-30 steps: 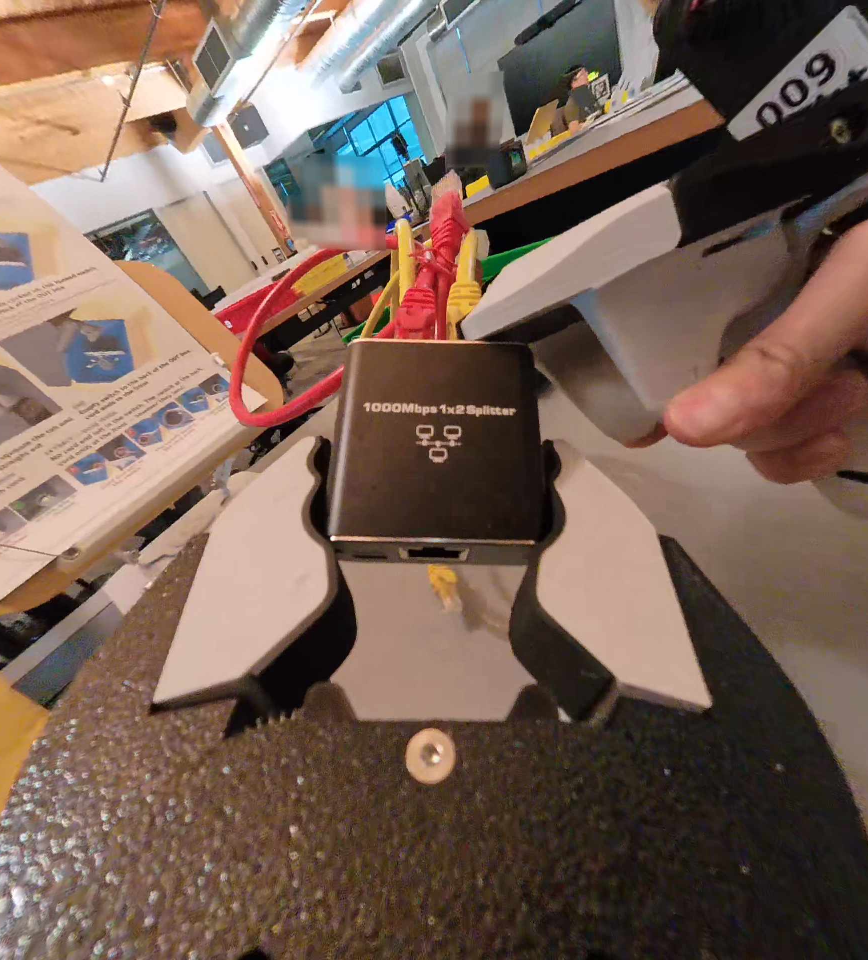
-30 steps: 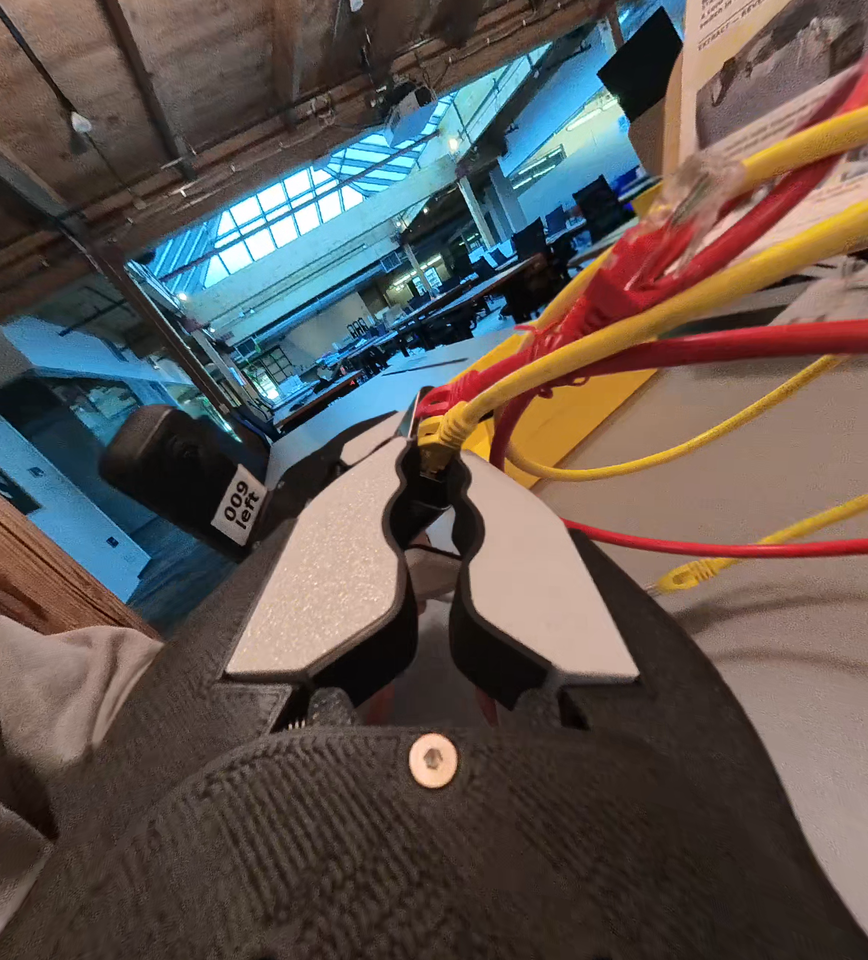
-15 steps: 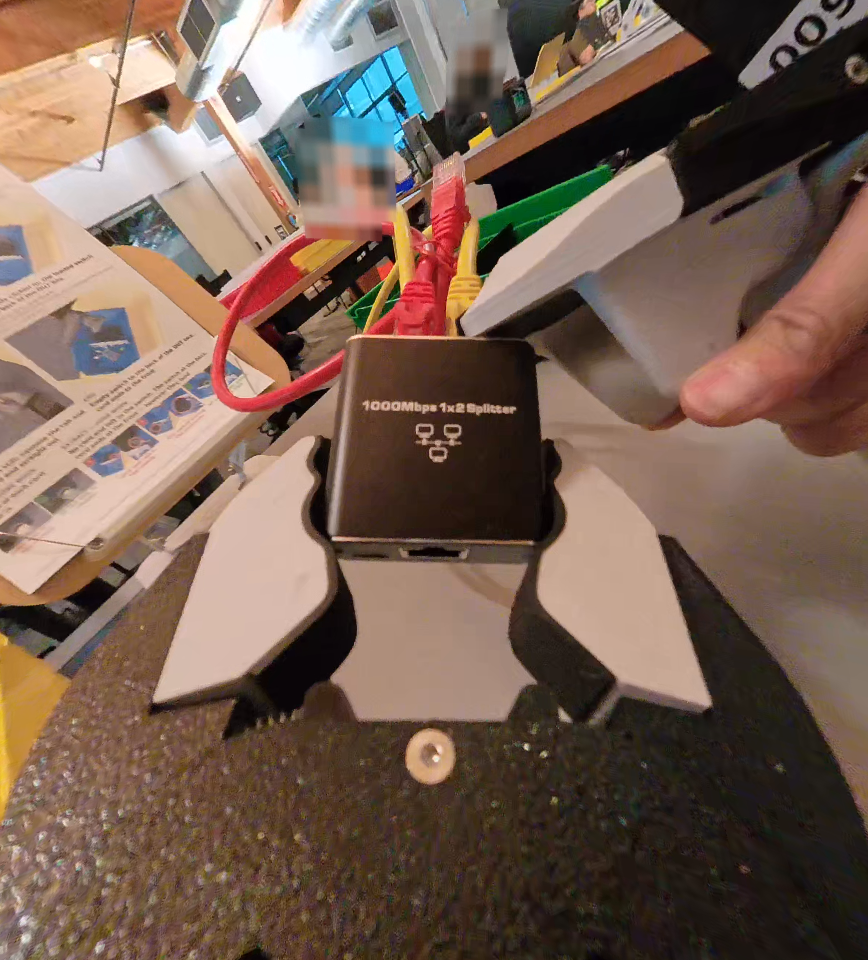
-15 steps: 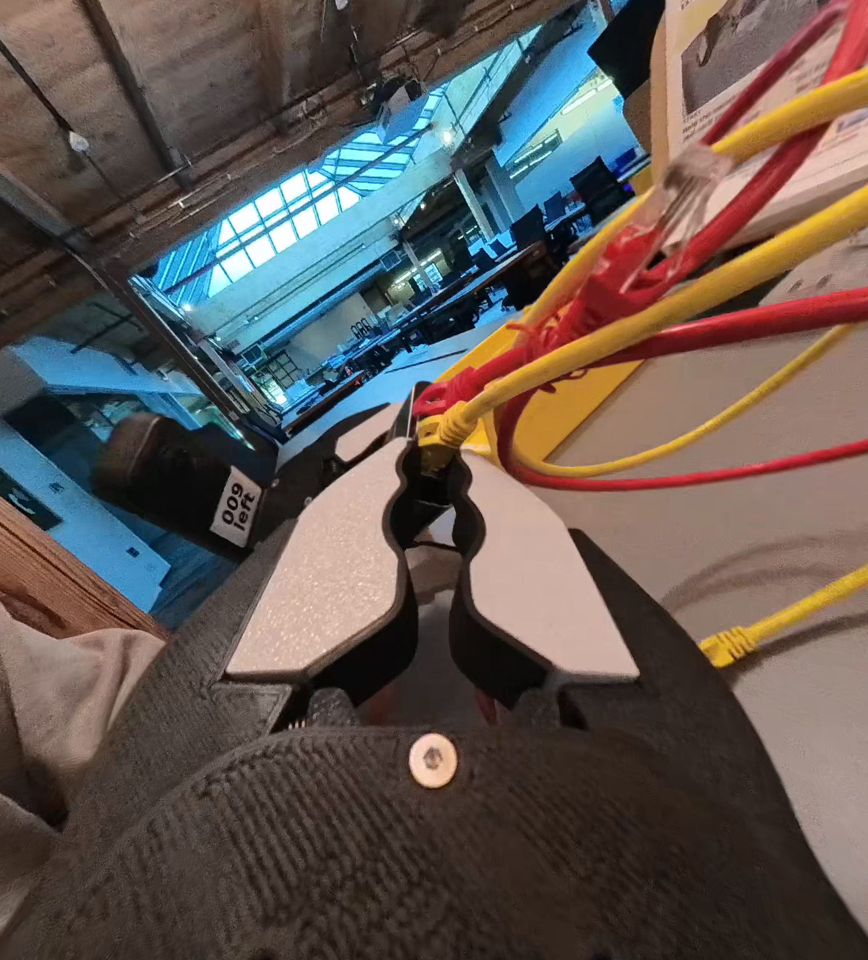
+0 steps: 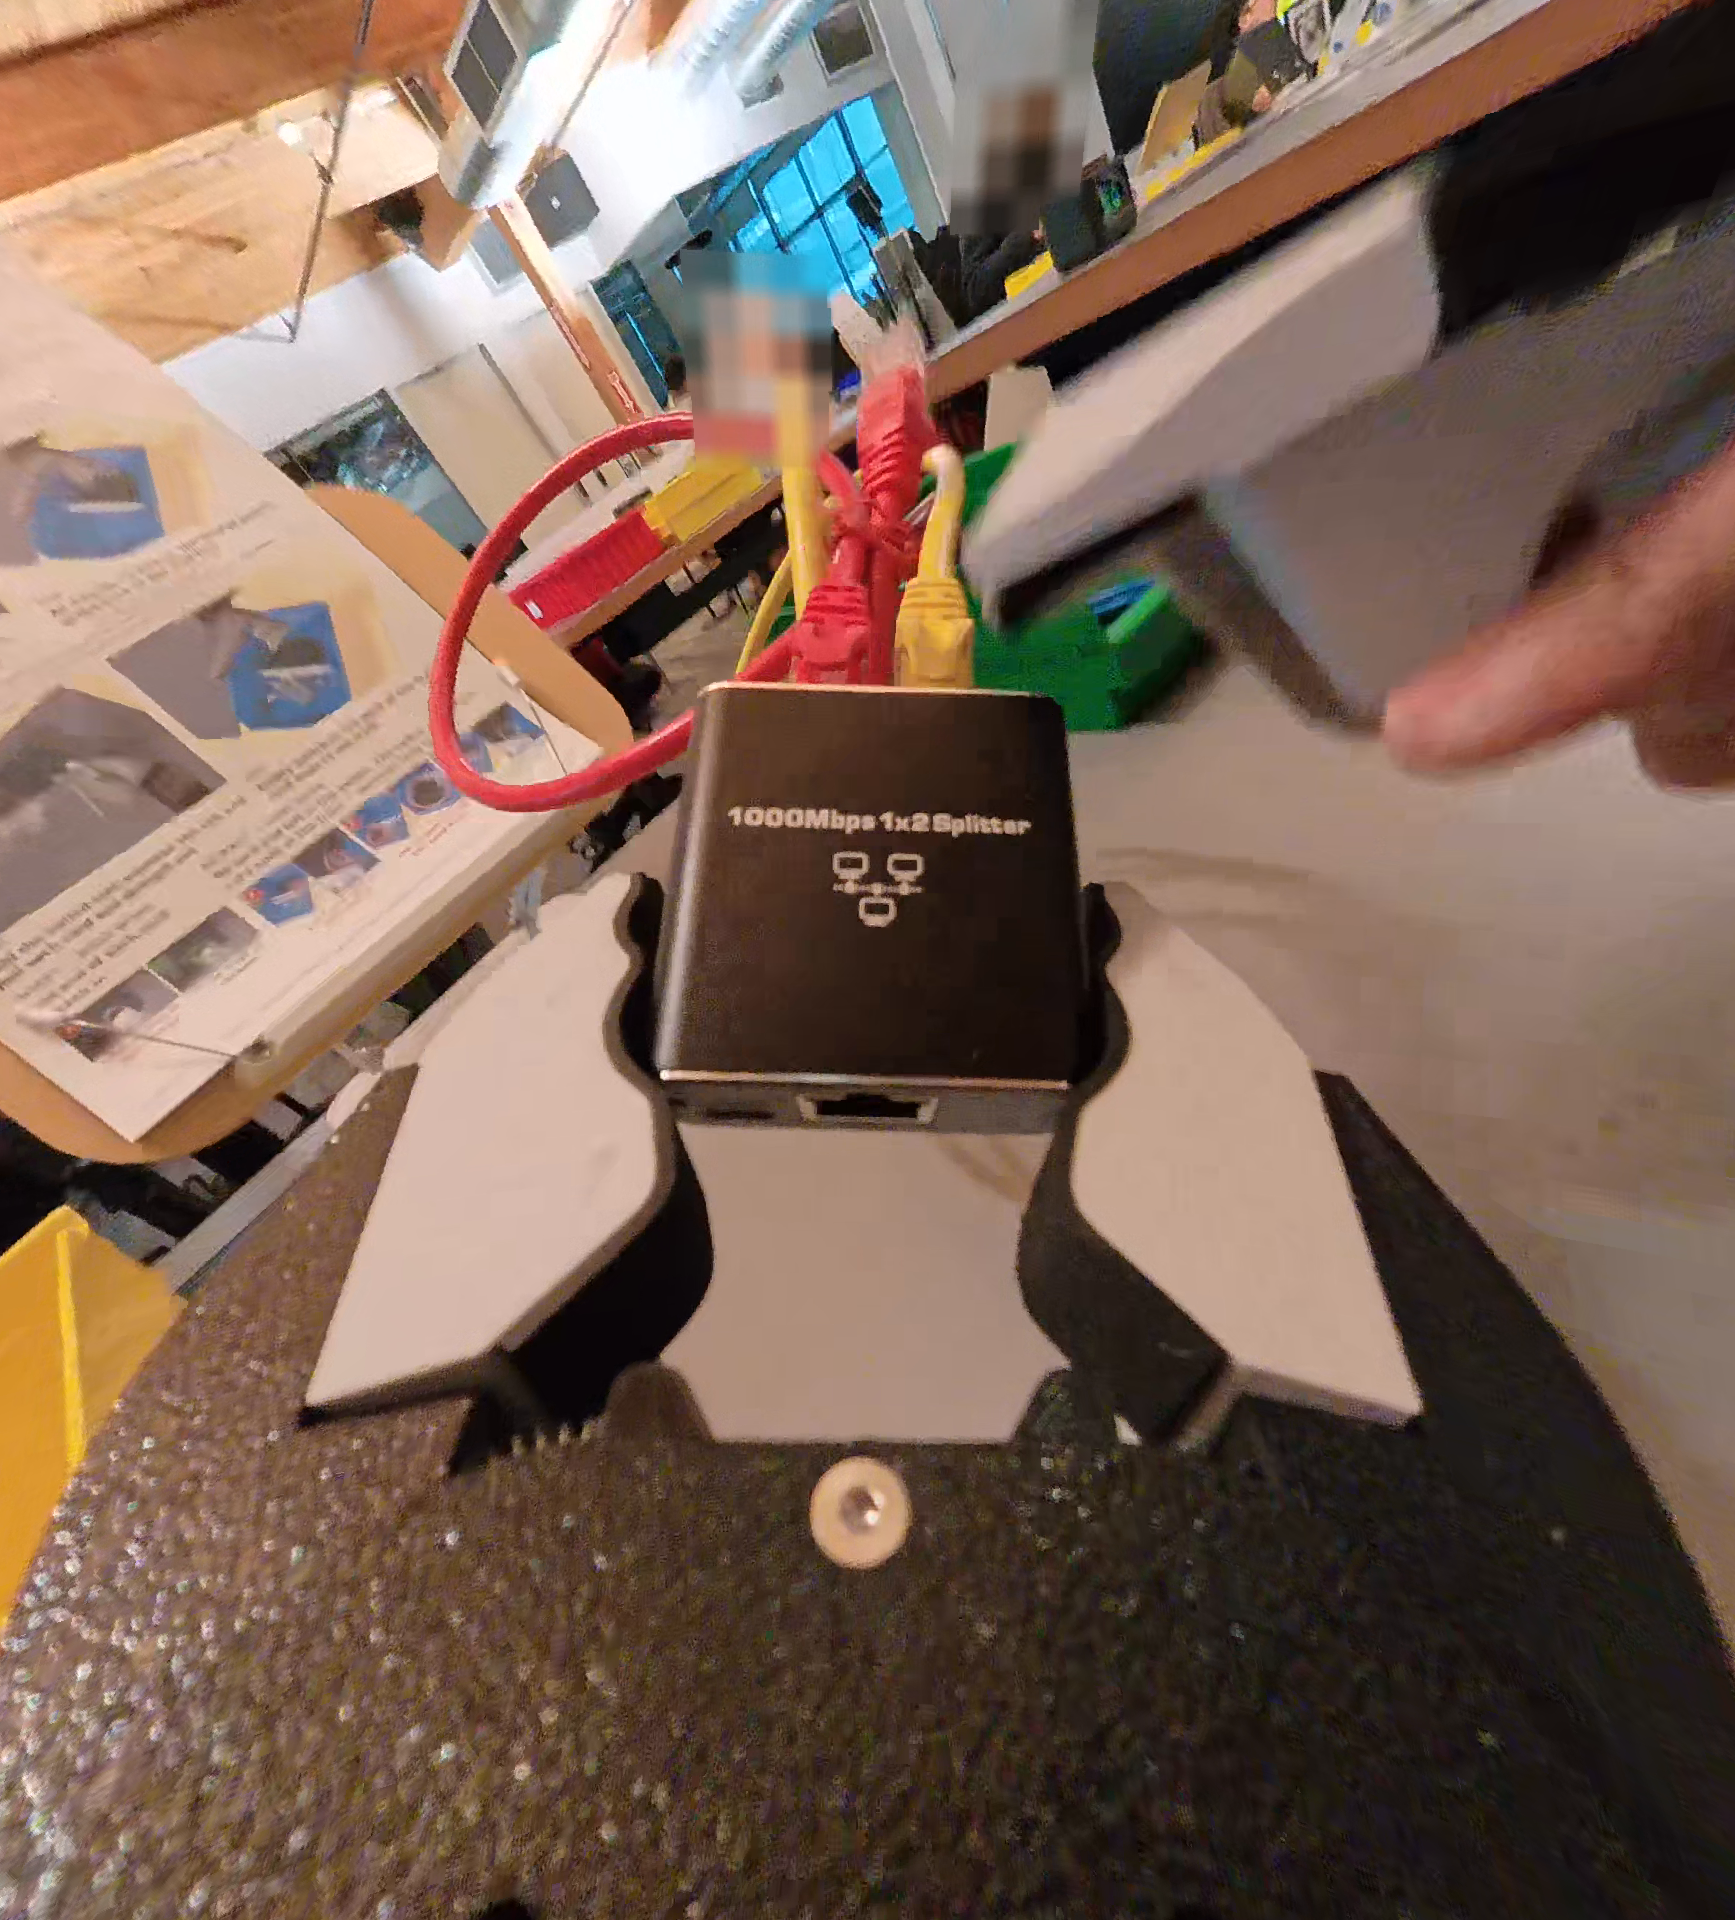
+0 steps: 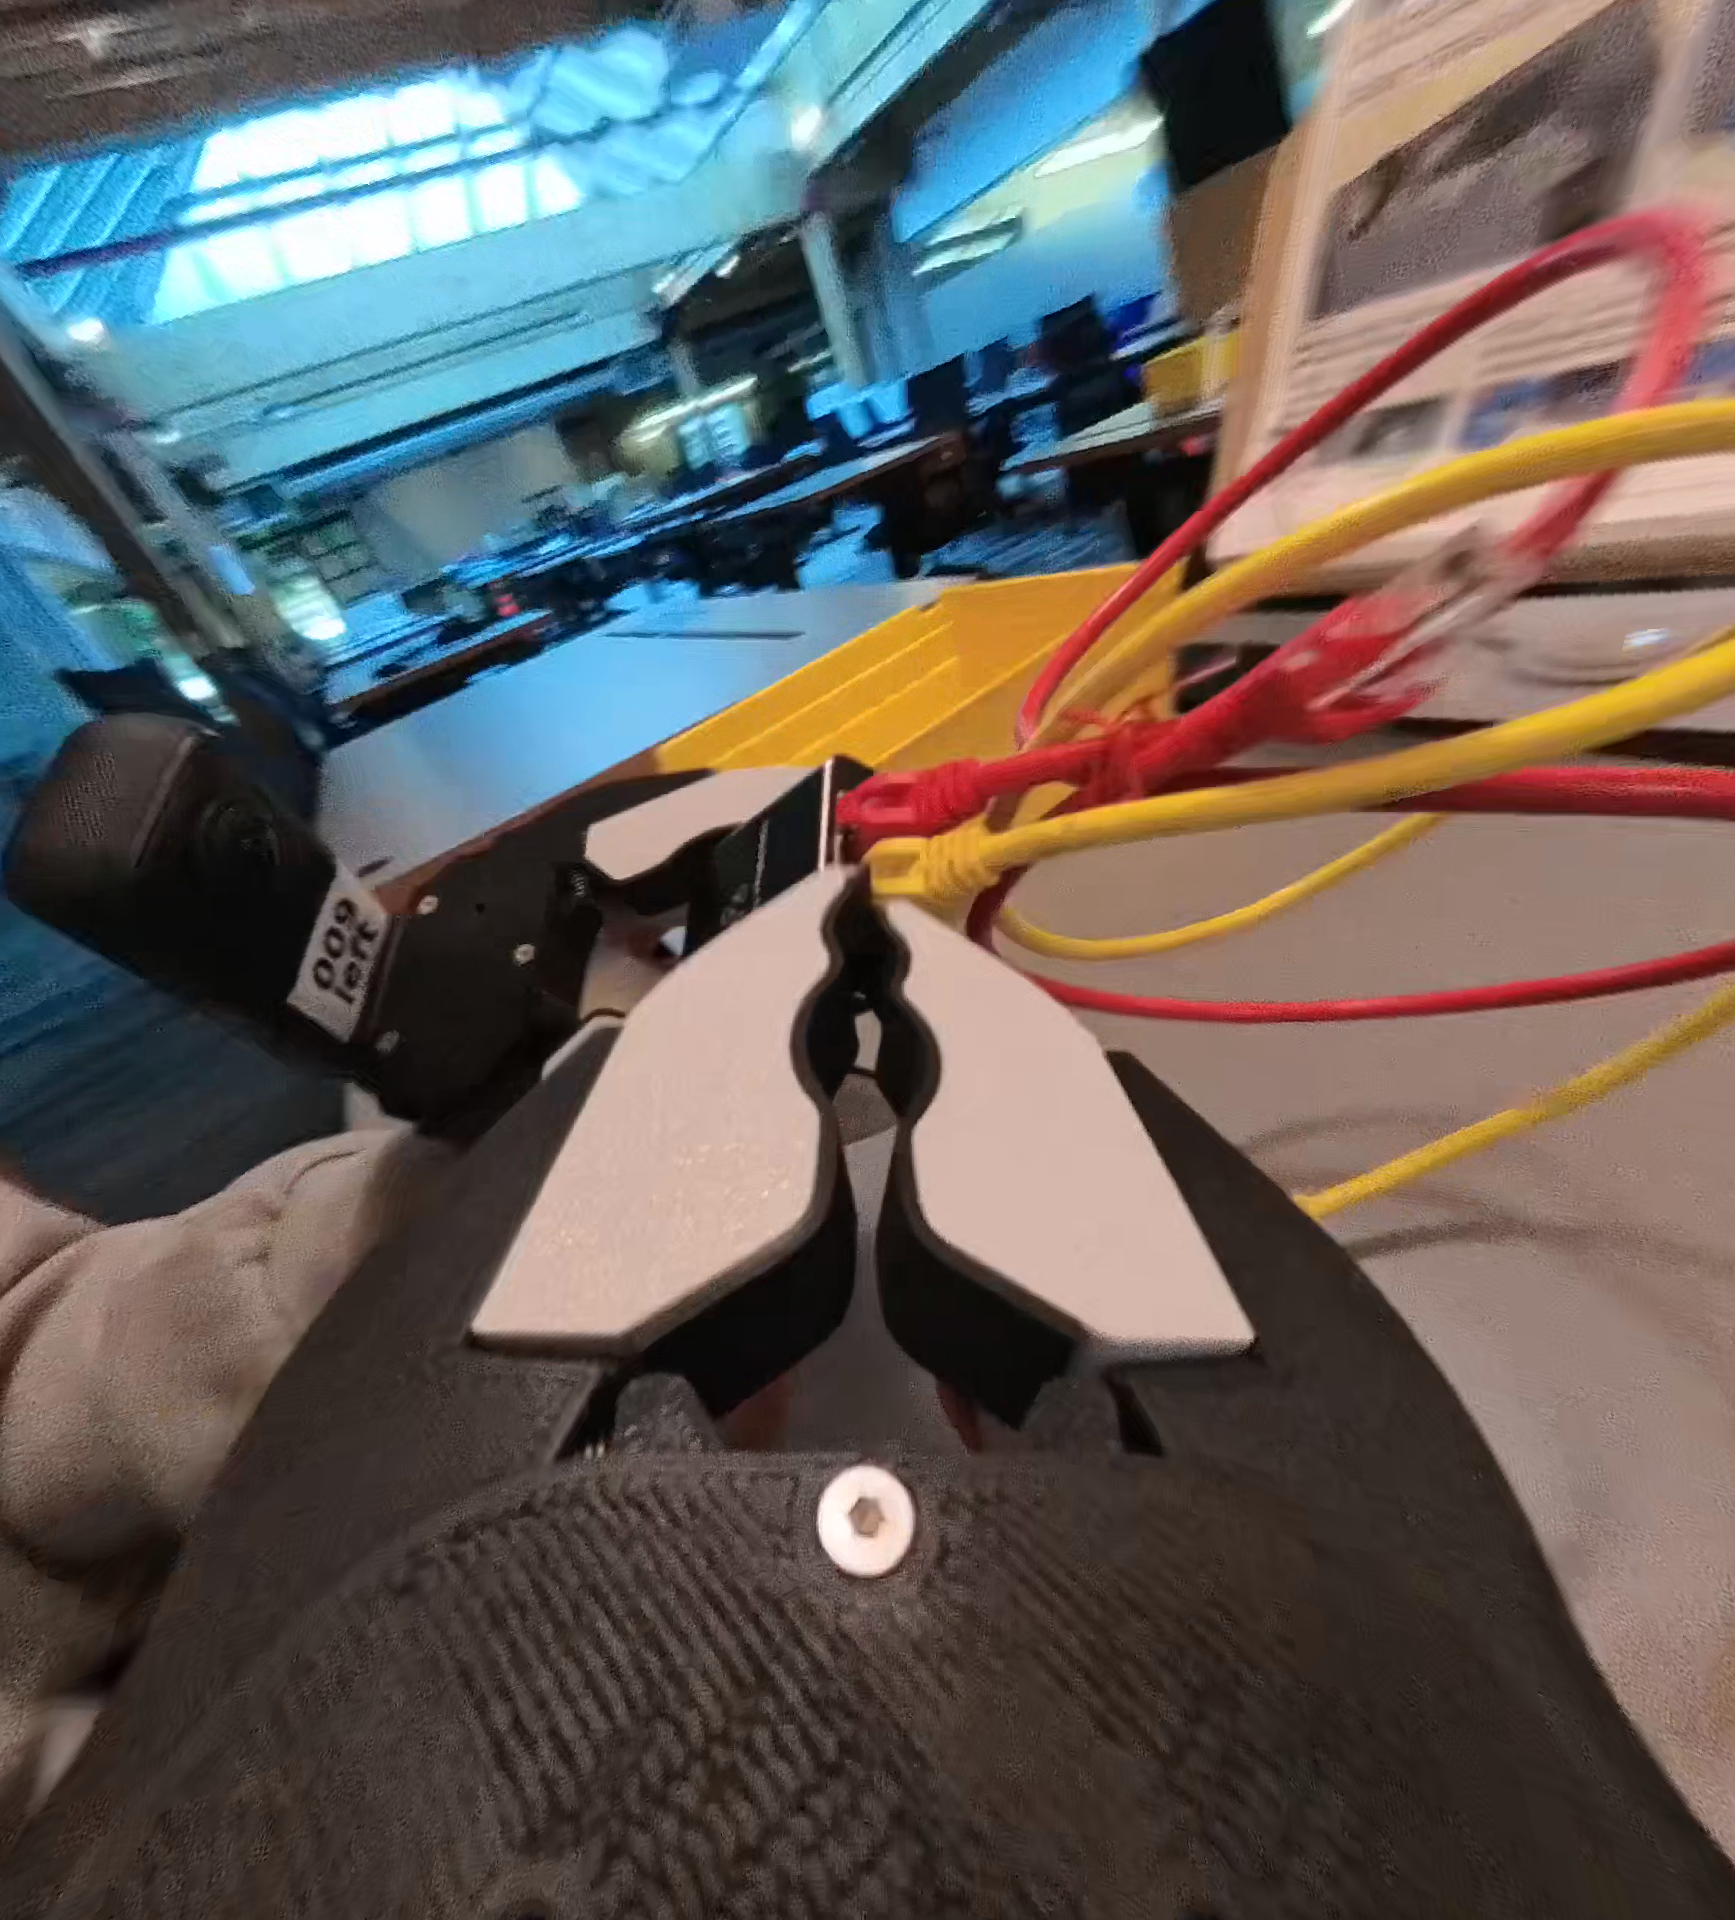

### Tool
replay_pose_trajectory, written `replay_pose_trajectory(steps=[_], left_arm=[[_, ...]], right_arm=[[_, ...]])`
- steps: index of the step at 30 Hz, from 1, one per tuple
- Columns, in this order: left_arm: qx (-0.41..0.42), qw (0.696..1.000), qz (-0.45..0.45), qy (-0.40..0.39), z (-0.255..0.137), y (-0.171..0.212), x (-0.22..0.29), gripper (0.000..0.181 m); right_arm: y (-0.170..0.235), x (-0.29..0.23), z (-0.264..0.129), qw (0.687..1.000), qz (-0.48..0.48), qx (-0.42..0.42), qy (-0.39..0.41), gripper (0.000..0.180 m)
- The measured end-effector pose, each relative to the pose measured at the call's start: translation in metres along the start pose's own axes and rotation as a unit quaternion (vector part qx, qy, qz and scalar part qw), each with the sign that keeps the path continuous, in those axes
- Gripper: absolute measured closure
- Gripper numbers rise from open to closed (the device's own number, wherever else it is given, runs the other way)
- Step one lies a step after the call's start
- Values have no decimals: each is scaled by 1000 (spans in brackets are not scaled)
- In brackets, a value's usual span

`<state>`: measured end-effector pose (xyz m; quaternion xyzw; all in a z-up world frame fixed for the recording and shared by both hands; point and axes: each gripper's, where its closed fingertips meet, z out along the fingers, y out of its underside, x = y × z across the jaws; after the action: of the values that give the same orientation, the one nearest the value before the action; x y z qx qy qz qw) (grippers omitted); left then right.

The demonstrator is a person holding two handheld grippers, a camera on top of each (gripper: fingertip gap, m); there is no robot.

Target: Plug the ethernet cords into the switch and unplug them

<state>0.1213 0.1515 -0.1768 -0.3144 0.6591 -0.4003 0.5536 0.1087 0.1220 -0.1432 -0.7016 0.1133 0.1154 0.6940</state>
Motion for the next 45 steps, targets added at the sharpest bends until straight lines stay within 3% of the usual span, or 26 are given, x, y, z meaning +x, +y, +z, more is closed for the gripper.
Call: replay_pose_trajectory(steps=[2, 4, 7, 10, 11, 12, 18, 45], left_arm=[[-14, 1000, -28, 1, -1, 16, -4, 105], [15, 996, -84, -10, -1, 9, -9, 105], [16, 997, -72, -10, -2, 5, -13, 105], [38, 995, -90, -10, -8, -5, -21, 105], [51, 994, -93, -5, -10, -11, -21, 105], [60, 994, -86, 0, -12, -17, -19, 105], [63, 997, -38, 19, -10, -30, -2, 106], [72, 996, 28, -34, -16, -40, -9, 106]], right_arm=[[-37, 12, -24, 998, 2, 67, 20, 179], [-22, 23, -23, 999, -17, -16, 45, 178], [-22, 26, -30, 999, 13, 10, 51, 179], [-9, 5, -17, 993, 102, -19, -56, 177], [-5, 0, -12, 991, 111, -22, -67, 169], [-6, -2, -8, 991, 113, -12, -67, 162], [-22, -11, -5, 976, 179, 64, -107, 161], [-23, -22, 5, 954, 237, 120, -142, 166]])
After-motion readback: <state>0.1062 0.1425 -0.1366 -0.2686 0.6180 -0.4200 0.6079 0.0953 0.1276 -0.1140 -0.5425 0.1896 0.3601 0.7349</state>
